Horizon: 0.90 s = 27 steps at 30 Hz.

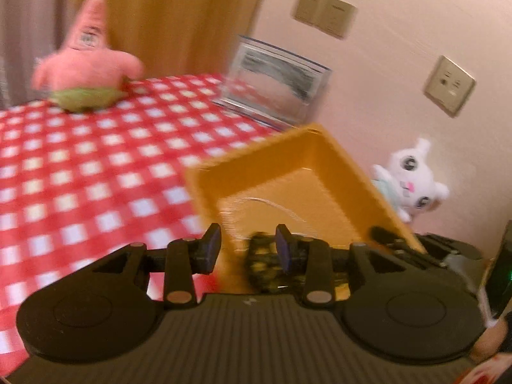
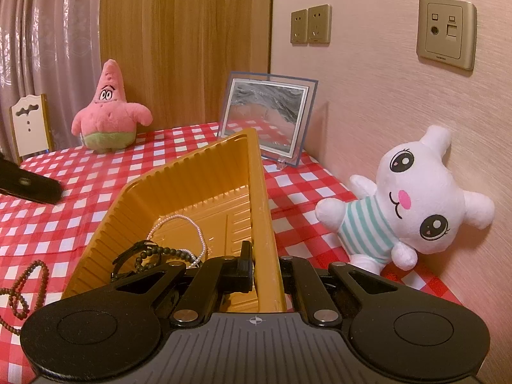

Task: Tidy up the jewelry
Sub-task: 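Lift the pearl strand and drop it into the orange tray, then grasp the last brown bead necklace with the left tool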

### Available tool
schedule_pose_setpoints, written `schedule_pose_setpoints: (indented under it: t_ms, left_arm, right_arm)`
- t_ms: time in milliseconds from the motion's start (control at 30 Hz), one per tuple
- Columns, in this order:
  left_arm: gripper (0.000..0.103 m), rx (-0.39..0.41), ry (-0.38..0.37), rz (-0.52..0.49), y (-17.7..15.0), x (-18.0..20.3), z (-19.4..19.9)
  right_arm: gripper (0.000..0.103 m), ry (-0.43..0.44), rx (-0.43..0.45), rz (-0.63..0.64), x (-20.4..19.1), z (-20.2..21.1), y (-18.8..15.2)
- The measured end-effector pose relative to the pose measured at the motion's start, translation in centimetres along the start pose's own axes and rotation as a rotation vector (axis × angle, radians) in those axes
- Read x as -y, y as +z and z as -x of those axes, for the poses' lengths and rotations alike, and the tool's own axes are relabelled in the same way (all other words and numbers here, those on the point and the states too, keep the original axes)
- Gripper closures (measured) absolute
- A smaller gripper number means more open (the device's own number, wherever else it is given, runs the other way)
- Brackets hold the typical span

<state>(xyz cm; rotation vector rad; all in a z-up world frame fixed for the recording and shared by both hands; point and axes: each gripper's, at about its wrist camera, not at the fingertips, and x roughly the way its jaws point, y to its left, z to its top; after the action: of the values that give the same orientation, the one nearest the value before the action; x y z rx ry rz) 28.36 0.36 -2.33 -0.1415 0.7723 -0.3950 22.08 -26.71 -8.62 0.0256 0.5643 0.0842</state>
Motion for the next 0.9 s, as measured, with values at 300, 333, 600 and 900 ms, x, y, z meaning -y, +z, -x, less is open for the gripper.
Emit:
schedule_pose_setpoints:
  t_ms: [300, 333, 600, 900]
  left_arm:
    - [0.07, 0.017, 0.22, 0.065, -2.4, -6.1, 4.5]
    - [0.07, 0.011, 0.24, 0.072, -2.8, -6.6, 4.8]
    - [0.07, -0.048, 0.349, 0.106, -6.5, -8.8, 6.0]
    - [0.07, -0.124, 0.361, 0.109, -9.8, -9.0, 5.2]
  right_arm:
    - [0.098, 0.0, 0.002, 0.003, 0.0, 0.0, 0.0]
    - [0.098, 0.0, 0.002, 0.003, 0.0, 0.0, 0.0]
    - [0.098, -0.001, 0.005, 0.009, -0.1, 0.1, 0.0]
    - [0.098, -0.004, 0.005, 0.013, -0.2, 0.1, 0.1]
